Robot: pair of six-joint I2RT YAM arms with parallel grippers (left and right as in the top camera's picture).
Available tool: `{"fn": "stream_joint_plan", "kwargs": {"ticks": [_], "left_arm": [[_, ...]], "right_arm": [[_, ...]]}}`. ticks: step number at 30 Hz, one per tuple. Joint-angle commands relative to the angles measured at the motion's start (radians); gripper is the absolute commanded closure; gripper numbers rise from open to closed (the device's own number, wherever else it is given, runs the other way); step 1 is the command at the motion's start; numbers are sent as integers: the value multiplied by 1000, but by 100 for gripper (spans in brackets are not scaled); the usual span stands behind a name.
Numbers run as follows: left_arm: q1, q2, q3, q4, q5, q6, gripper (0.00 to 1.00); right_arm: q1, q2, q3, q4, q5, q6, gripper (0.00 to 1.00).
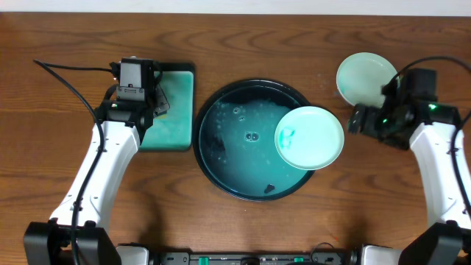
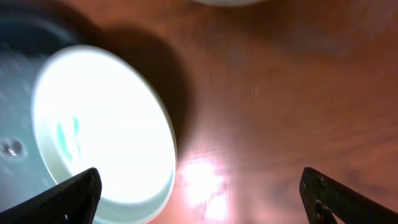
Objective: Clean dirty plates on tray and stack at the side
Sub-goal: 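Move the right gripper to the last white plate and grasp its rim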
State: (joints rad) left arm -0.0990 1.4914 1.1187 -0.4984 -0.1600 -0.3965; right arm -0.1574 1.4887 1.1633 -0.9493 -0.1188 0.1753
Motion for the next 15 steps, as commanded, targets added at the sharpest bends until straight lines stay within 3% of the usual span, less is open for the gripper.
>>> {"fn": "stream_joint_plan", "kwargs": {"ticks": [1, 7, 13, 15], "left_arm": [[2, 5, -2, -2, -5, -13, 93], [2, 5, -2, -2, -6, -13, 93], [2, 5, -2, -2, -5, -18, 93], [2, 5, -2, -2, -5, -18, 93]], "right_arm": [[43, 14, -60, -18, 19, 27, 1], [75, 14, -143, 45, 9, 27, 1], [76, 15, -277, 221, 8, 102, 1], [76, 15, -307, 270, -9, 109, 5]]}}
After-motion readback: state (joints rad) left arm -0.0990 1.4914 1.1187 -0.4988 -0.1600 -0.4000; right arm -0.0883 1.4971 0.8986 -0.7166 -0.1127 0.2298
